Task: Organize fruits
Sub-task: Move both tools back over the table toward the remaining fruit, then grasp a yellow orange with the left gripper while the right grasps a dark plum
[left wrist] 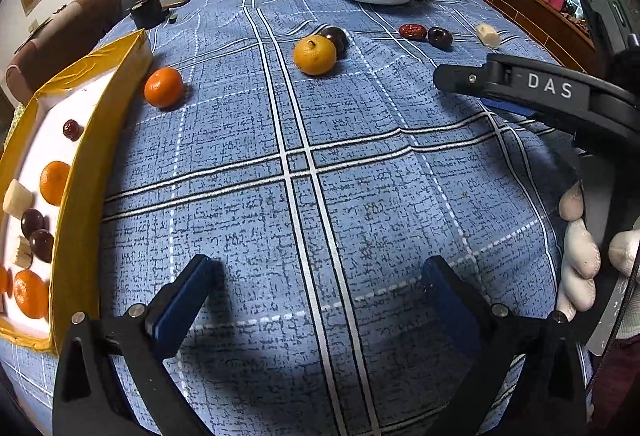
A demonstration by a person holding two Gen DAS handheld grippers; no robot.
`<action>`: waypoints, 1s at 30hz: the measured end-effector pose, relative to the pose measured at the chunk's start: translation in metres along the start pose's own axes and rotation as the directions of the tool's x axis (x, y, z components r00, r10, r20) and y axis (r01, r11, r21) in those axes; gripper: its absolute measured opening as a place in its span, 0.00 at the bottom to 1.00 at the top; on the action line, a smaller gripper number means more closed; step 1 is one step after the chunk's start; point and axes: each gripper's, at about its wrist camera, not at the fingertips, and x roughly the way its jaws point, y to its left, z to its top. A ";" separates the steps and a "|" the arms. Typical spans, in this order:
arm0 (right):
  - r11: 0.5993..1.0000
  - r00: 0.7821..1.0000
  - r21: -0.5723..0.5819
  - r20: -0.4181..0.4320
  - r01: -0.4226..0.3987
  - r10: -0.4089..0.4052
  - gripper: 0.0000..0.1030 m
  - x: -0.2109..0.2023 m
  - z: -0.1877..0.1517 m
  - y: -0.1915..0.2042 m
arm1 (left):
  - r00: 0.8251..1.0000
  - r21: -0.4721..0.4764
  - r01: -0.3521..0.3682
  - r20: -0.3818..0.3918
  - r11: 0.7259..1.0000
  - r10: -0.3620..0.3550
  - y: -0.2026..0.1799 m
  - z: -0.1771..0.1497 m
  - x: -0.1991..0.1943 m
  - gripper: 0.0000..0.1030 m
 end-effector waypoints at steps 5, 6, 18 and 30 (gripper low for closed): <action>1.000 1.000 -0.004 0.006 0.018 -0.018 0.67 0.000 0.000 0.001 | 0.997 -0.052 0.076 0.025 0.996 -0.075 0.010 -0.011 -0.015 0.93; 1.000 1.000 -0.007 0.006 0.022 -0.022 0.67 0.000 0.000 0.001 | 0.994 -0.069 0.108 0.041 0.992 -0.106 0.015 -0.011 -0.022 0.84; 0.993 0.973 -0.064 0.215 0.097 -0.081 0.66 -0.105 0.078 0.018 | 0.866 -0.164 0.048 0.498 0.985 0.041 0.124 0.044 -0.212 0.82; 0.996 0.994 0.010 0.061 0.087 -0.087 0.18 -0.004 0.090 -0.017 | 0.925 -0.141 0.112 0.376 0.984 -0.052 0.116 0.082 -0.153 0.97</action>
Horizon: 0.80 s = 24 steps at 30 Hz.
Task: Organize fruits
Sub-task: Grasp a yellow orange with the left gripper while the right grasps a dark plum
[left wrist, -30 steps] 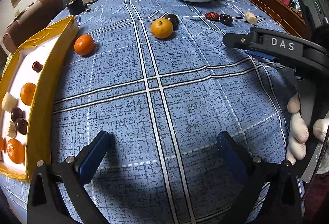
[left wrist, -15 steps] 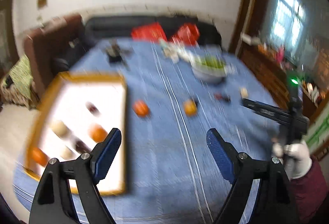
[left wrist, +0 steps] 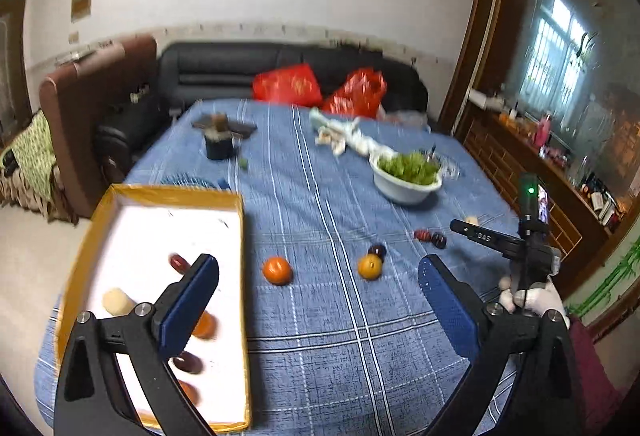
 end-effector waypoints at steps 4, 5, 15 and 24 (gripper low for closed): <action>0.999 0.999 0.011 -0.026 0.035 -0.035 0.18 0.029 -0.004 -0.013 | 1.000 0.004 -0.015 -0.012 1.000 0.015 -0.006 0.005 0.024 0.97; 0.999 0.999 0.009 -0.032 0.041 -0.041 0.18 0.036 -0.005 -0.015 | 0.999 0.003 -0.014 -0.030 1.000 0.014 -0.007 0.005 0.033 0.97; 1.000 1.000 0.015 -0.019 0.009 -0.009 0.45 0.047 -0.011 -0.031 | 0.974 0.042 0.023 -0.226 0.999 -0.013 -0.050 -0.030 0.150 0.97; 0.998 0.999 -0.068 -0.047 -0.012 0.009 0.36 0.052 -0.012 -0.016 | 0.966 0.134 0.028 -0.257 0.991 0.007 -0.074 -0.038 0.205 0.96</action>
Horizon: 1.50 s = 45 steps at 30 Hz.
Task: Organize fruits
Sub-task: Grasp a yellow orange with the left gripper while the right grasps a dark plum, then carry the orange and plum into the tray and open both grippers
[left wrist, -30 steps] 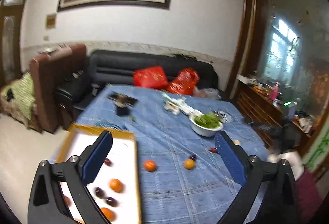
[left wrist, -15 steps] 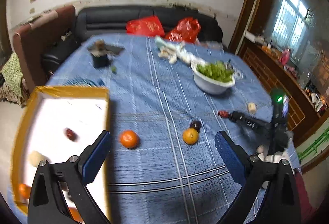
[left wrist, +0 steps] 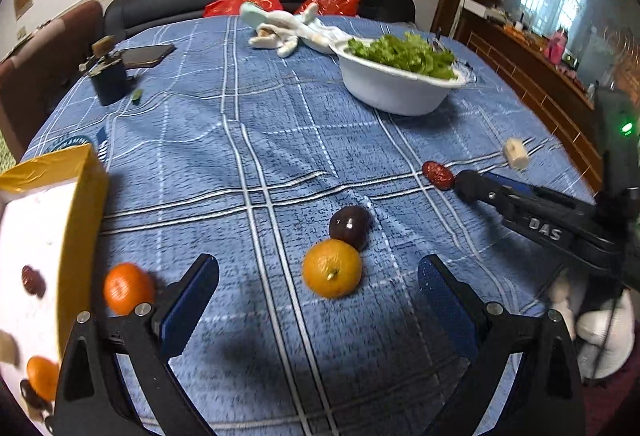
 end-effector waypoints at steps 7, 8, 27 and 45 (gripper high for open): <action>1.000 1.000 -0.024 -0.009 0.002 -0.002 0.24 -0.001 -0.002 0.009 | 1.000 -0.007 0.005 -0.026 1.000 -0.005 -0.002 -0.004 0.017 0.31; 1.000 1.000 -0.016 -0.009 -0.001 0.001 0.24 -0.001 -0.001 0.008 | 1.000 -0.017 0.001 -0.022 1.000 -0.001 0.000 -0.004 0.015 0.31; 0.914 0.922 0.135 -0.015 -0.383 0.388 0.25 -0.022 -0.009 0.023 | 0.954 -0.352 -0.097 0.234 0.931 0.188 0.123 -0.063 -0.173 0.32; 0.827 0.852 -0.215 -0.207 -0.519 0.481 0.26 -0.060 -0.063 0.266 | 0.961 -0.536 -0.147 0.122 0.831 0.249 0.224 -0.124 -0.168 0.32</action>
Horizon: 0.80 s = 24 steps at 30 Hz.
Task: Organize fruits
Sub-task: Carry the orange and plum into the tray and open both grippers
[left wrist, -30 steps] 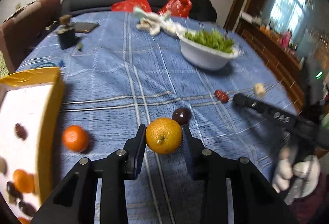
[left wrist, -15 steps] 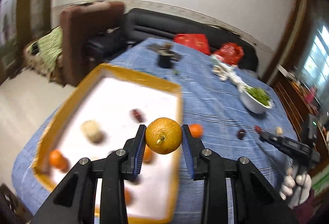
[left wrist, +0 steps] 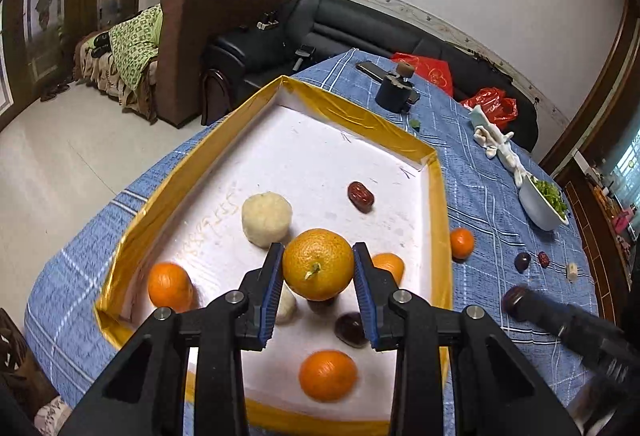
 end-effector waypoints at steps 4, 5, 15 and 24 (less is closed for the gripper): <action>0.998 0.998 -0.057 -0.057 0.011 -0.014 0.26 0.030 -0.008 0.028 | 1.000 0.001 0.006 -0.005 1.000 -0.006 0.008 0.014 0.011 0.32; 0.997 0.997 -0.072 -0.068 0.019 -0.024 0.26 0.039 -0.010 0.035 | 1.000 -0.002 0.016 -0.010 1.000 -0.016 0.009 0.015 0.014 0.32; 0.973 0.986 -0.202 -0.105 0.108 -0.131 0.27 0.080 -0.023 0.065 | 0.998 -0.068 0.046 -0.029 0.997 -0.048 0.027 0.017 0.022 0.61; 0.976 0.988 -0.186 -0.079 0.113 -0.130 0.41 0.075 -0.026 0.066 | 0.995 -0.160 0.096 0.041 0.982 -0.090 0.045 0.012 -0.022 0.76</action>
